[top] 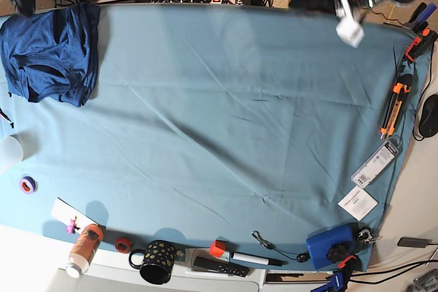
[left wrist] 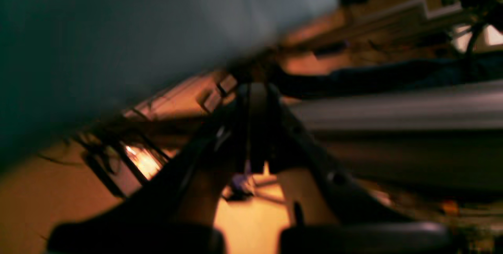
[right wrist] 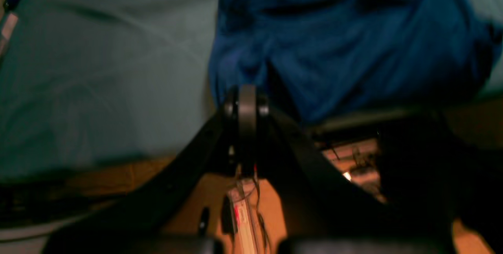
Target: Layout the t-shirt on the table in an organized manner, then fold the t-shirt properly
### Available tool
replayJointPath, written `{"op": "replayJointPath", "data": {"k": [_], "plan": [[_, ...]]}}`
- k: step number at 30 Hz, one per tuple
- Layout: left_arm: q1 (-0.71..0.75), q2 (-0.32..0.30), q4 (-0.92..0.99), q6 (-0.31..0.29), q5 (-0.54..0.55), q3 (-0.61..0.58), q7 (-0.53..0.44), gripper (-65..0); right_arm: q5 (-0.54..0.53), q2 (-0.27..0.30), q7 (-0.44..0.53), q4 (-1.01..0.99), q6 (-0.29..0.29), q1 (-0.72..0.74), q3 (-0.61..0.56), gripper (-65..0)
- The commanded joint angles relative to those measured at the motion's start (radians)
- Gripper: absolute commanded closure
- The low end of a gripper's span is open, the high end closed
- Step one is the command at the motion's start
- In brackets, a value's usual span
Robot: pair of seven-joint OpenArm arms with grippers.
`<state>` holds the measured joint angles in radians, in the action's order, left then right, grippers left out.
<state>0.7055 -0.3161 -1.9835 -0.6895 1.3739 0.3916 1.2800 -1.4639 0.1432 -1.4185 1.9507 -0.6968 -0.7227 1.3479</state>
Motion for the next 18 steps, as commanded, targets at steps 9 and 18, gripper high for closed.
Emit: {"op": "replayJointPath", "data": {"k": [9,18], "plan": [[0.143,-0.025,0.014,-0.009,0.11,0.005,0.116,0.0,-0.02,-0.003,0.022,0.011,-0.001,-0.15,0.008,0.0],[0.113,-0.037,0.301,-0.009,0.11,0.004,0.116,0.0,-0.02,-0.001,0.022,-0.197,-0.001,-0.145,-0.035,0.0]]}}
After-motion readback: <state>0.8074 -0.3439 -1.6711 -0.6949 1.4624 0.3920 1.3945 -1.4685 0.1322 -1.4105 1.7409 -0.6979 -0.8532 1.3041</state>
